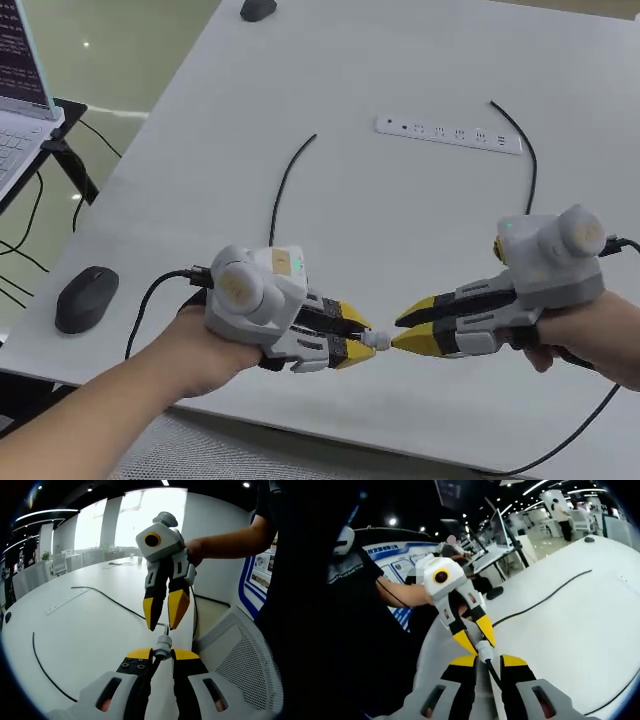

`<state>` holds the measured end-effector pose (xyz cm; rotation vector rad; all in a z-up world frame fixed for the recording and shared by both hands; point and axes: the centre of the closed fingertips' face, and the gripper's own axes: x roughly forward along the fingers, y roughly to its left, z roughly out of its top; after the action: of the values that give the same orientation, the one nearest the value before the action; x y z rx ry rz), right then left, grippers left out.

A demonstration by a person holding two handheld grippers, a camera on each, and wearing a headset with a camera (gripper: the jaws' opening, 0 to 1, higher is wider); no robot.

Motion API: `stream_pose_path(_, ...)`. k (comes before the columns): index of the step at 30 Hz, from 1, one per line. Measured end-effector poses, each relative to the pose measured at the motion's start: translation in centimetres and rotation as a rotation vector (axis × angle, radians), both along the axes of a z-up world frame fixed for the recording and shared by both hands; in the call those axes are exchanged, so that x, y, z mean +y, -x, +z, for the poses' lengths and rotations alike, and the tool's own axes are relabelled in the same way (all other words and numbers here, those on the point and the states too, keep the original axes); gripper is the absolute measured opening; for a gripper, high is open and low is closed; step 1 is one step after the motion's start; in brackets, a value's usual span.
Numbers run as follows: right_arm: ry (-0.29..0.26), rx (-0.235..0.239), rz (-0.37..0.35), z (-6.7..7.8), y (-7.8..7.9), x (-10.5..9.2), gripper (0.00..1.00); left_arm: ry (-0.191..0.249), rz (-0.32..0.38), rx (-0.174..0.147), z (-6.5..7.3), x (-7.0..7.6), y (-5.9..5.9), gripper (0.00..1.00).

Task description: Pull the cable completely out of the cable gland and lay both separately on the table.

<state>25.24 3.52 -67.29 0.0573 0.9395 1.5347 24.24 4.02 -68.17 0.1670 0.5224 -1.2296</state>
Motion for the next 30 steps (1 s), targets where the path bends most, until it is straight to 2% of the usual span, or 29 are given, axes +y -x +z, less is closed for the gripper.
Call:
stream_pose_path(2,-0.016,0.051,-0.01,-0.1,0.1,0.2,0.16,-0.005,-0.006,-0.007,0.1,0.0,0.1,0.15)
stream_pose_path(3,-0.039,0.112,-0.015,0.1,0.4,0.4,0.18,-0.007,-0.007,-0.009,0.1,0.0,0.1,0.15)
stream_pose_path(5,-0.074,0.187,-0.026,0.4,0.6,0.9,0.19,-0.01,-0.013,-0.021,0.3,-0.1,0.1,0.15)
stream_pose_path(7,-0.095,0.22,-0.021,0.6,0.8,1.1,0.17,-0.01,-0.015,-0.026,0.3,-0.1,0.0,0.15)
stream_pose_path(8,-0.089,0.203,-0.024,0.3,0.6,1.1,0.17,-0.01,-0.016,-0.027,0.3,0.0,0.0,0.15)
stream_pose_path(11,-0.082,0.213,-0.007,0.0,0.9,1.1,0.15,-0.013,-0.022,-0.031,0.3,0.0,0.1,0.15)
stream_pose_path(13,-0.083,0.228,0.003,0.0,1.2,1.1,0.15,-0.016,-0.027,-0.036,0.4,0.0,0.2,0.15)
stream_pose_path(15,-0.108,0.279,0.003,0.6,1.4,1.2,0.13,-0.017,-0.031,-0.04,0.5,0.0,0.3,0.15)
stream_pose_path(17,-0.108,0.27,0.005,0.5,1.4,1.2,0.13,-0.017,-0.034,-0.043,0.5,0.0,0.2,0.15)
stream_pose_path(19,-0.105,0.287,0.014,0.4,1.6,1.3,0.13,-0.017,-0.034,-0.043,0.5,0.0,0.2,0.15)
stream_pose_path(22,-0.102,0.281,0.031,0.3,1.9,1.4,0.11,-0.017,-0.039,-0.043,0.5,-0.1,0.2,0.15)
stream_pose_path(30,-0.083,0.305,0.06,-0.1,2.4,1.6,0.09,-0.028,-0.048,-0.041,0.4,0.0,0.4,0.15)
